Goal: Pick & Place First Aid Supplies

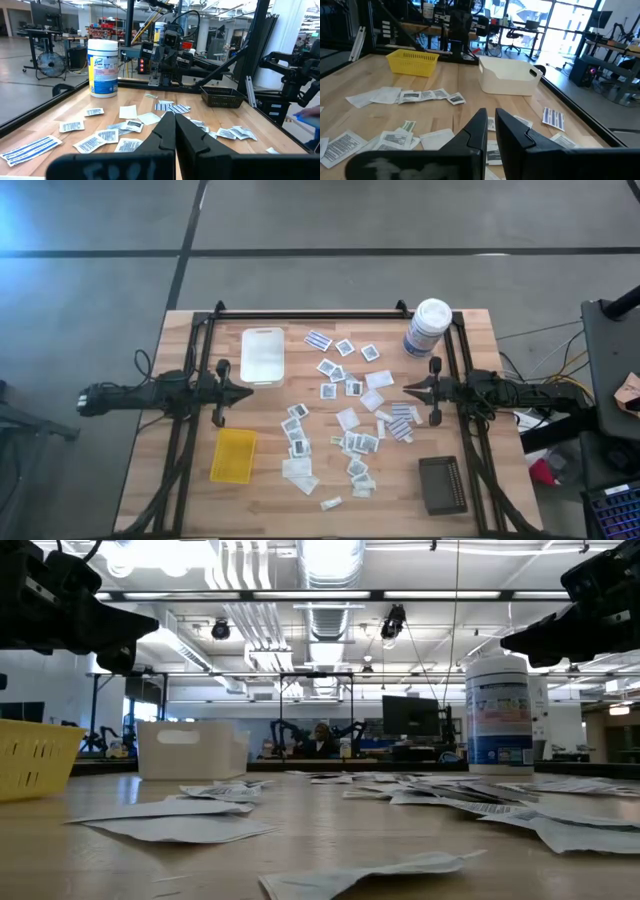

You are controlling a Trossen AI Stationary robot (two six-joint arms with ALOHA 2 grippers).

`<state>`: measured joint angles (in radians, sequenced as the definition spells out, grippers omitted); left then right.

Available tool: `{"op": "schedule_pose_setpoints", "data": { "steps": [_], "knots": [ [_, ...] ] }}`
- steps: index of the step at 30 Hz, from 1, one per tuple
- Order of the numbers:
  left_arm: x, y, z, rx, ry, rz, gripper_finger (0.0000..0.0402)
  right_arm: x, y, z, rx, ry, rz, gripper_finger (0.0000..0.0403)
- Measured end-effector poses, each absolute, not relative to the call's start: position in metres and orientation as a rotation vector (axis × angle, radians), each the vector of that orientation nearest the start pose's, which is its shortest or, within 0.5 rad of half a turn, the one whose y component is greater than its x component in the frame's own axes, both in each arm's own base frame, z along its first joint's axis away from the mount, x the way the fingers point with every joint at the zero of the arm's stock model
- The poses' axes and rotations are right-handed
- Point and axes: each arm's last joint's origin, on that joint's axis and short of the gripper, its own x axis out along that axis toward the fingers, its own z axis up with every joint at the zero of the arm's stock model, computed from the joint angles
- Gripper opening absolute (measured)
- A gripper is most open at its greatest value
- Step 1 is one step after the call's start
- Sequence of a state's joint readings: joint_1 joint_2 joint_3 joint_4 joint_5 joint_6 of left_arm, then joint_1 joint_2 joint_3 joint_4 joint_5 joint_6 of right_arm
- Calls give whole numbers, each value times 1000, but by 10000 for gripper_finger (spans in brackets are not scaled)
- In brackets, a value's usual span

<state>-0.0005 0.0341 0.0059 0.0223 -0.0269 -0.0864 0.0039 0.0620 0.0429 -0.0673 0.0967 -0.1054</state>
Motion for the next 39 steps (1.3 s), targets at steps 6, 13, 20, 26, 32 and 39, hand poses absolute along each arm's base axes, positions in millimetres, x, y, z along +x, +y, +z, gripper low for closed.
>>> {"op": "schedule_pose_setpoints", "data": {
  "steps": [6,13,20,26,32,39],
  "knots": [
    [99,1,165,-86,4,27,0,99,-2,167,-109,91,-89,34],
    [99,1,165,-86,5,27,0,99,-2,167,-109,91,-88,34],
    [99,1,165,-86,4,27,0,99,-2,167,-109,92,-88,34],
    [99,1,165,-86,5,27,0,99,-2,167,-109,91,-88,34],
    [99,1,165,-86,5,27,0,99,-2,167,-110,91,-88,34],
    [99,6,167,-131,-32,194,0,99,-2,167,-110,91,-89,34]
  ]
}}
